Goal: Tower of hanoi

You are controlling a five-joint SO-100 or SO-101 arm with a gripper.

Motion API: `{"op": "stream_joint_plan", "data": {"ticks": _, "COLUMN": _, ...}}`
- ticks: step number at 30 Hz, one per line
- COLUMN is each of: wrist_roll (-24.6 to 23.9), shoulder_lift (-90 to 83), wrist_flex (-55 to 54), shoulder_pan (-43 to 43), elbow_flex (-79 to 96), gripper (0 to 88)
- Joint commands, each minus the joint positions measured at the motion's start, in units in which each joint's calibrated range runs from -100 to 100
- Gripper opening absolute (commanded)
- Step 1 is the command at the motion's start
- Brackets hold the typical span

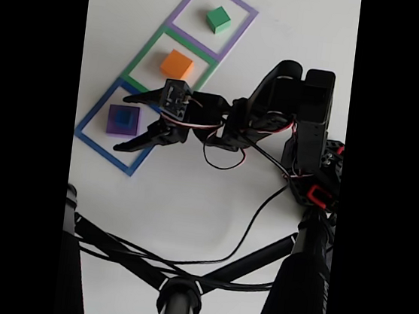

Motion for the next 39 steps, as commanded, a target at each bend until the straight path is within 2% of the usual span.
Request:
{"op": "stream_joint_plan", "data": {"ticks": 1, "wrist_roll": 0.00, "shoulder_lift": -0.10, "wrist_flex": -1.53, "shoulder_pan": -0.75, "elbow_flex": -0.90, "gripper": 33.8}}
{"op": "stream_joint_plan", "data": {"ticks": 19, "wrist_roll": 0.00, "shoulder_lift": 0.79, "wrist_flex": -1.69, "shoulder_pan": -1.90, "elbow_flex": -0.99, "gripper": 29.8}}
{"op": "stream_joint_plan", "data": {"ticks": 39, "wrist_roll": 0.00, "shoulder_lift": 1.68, "wrist_flex": -1.61, "shoulder_pan": -1.71, "elbow_flex": -2.63, "gripper": 9.5}}
